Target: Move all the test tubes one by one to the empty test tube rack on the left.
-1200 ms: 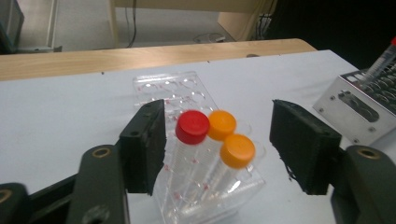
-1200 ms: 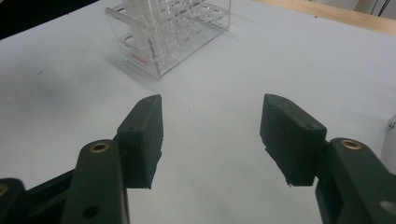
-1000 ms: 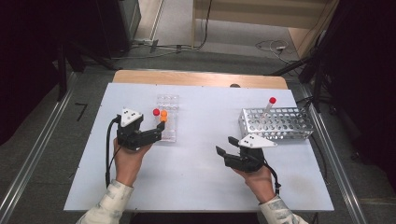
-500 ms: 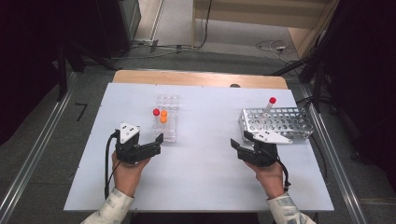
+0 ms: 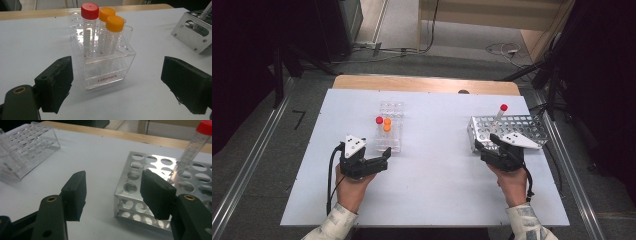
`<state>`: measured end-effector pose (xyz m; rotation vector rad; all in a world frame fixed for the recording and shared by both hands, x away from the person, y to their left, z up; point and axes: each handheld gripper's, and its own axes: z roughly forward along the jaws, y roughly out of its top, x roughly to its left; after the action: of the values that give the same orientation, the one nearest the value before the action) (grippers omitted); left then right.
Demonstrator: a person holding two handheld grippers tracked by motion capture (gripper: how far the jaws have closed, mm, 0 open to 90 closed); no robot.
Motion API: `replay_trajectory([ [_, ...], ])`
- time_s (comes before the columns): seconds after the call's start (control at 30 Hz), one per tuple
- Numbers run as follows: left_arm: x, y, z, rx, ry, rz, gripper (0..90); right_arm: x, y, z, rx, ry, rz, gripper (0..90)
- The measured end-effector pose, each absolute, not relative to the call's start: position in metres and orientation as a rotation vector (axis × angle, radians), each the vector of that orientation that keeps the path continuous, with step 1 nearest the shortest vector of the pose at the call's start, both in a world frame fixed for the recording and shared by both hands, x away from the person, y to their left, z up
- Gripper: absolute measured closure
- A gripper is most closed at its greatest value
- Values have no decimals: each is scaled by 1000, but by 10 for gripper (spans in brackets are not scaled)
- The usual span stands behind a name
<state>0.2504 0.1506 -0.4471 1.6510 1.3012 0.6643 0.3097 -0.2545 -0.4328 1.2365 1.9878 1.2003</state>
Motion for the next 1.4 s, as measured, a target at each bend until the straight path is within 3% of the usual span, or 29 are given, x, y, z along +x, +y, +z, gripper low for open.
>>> replay_trajectory([
  [0.8,248,147,-446,1651,1277,649,115,385,-284,-428,1381,1783,1041,445],
  [1.4,248,147,-447,1649,1277,659,120,414,-289,-443,1488,1806,1019,684],
])
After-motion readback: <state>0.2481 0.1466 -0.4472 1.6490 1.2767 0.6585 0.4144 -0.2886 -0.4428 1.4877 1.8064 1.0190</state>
